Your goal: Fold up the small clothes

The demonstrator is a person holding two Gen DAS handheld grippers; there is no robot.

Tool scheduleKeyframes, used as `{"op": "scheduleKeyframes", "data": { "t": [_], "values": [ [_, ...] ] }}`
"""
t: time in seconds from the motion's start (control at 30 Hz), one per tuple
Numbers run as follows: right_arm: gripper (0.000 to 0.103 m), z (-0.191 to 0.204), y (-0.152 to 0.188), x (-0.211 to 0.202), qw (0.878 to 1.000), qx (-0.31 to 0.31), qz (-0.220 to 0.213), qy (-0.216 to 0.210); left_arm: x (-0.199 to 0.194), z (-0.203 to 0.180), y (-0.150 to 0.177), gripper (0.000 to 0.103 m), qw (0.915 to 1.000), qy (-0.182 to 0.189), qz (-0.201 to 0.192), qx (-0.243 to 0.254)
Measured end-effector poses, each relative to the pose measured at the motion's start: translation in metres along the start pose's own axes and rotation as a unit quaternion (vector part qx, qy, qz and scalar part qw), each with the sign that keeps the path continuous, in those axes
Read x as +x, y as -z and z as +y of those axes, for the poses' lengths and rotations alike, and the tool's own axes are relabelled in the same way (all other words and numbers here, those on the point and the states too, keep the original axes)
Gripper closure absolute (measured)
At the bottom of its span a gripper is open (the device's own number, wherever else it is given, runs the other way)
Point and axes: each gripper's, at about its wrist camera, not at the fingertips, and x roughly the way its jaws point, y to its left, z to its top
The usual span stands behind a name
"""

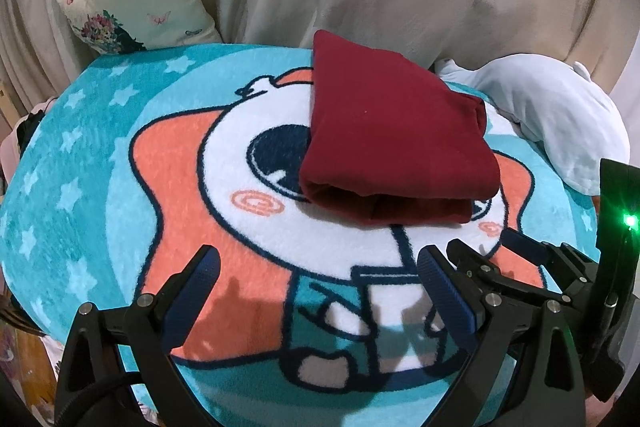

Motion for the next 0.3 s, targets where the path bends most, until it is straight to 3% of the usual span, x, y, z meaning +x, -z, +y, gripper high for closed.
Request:
{"op": "scheduleKeyframes", "data": {
  "t": [0.3],
  "values": [
    [0.031, 0.0007, -0.0013, 0.0001, 1.000, 0.001, -0.002, -0.002, -0.0058, -0.0003, 0.0030, 0.004, 0.9999, -0.014, -0.006, 0.004]
  ]
}}
